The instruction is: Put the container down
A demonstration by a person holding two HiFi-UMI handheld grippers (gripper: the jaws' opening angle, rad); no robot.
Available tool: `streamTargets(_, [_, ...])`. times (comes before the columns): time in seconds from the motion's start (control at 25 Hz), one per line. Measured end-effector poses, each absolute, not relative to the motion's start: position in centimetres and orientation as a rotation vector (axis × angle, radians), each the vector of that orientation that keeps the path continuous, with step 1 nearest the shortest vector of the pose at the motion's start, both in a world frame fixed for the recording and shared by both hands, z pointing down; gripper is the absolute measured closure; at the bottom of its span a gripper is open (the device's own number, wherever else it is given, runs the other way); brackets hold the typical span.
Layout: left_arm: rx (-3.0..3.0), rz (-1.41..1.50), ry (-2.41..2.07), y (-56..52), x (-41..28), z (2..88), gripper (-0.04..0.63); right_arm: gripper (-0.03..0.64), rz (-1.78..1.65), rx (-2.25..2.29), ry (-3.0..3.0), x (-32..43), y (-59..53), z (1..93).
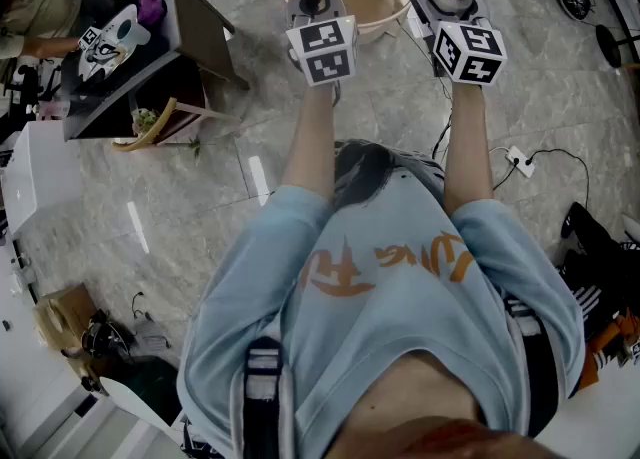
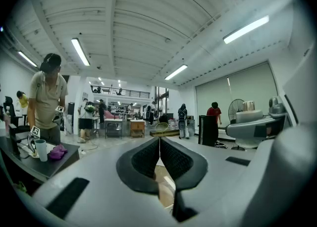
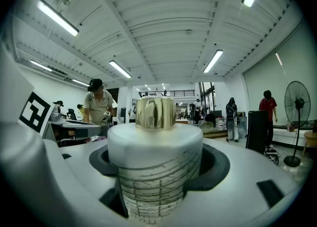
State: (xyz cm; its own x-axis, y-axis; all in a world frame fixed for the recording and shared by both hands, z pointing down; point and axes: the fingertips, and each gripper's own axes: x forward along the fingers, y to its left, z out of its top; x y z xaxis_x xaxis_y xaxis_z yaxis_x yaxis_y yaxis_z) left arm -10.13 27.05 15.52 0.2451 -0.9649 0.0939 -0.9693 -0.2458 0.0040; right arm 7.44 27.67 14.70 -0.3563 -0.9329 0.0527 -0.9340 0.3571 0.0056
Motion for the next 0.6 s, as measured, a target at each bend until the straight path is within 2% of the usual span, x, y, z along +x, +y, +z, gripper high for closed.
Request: streamTargets(0.6, [2.351,0.043,-1.881,26.4,-6.6,16.1,0.566,0.255,0.075,1.788,-2.547,13.8,26.5,14.2])
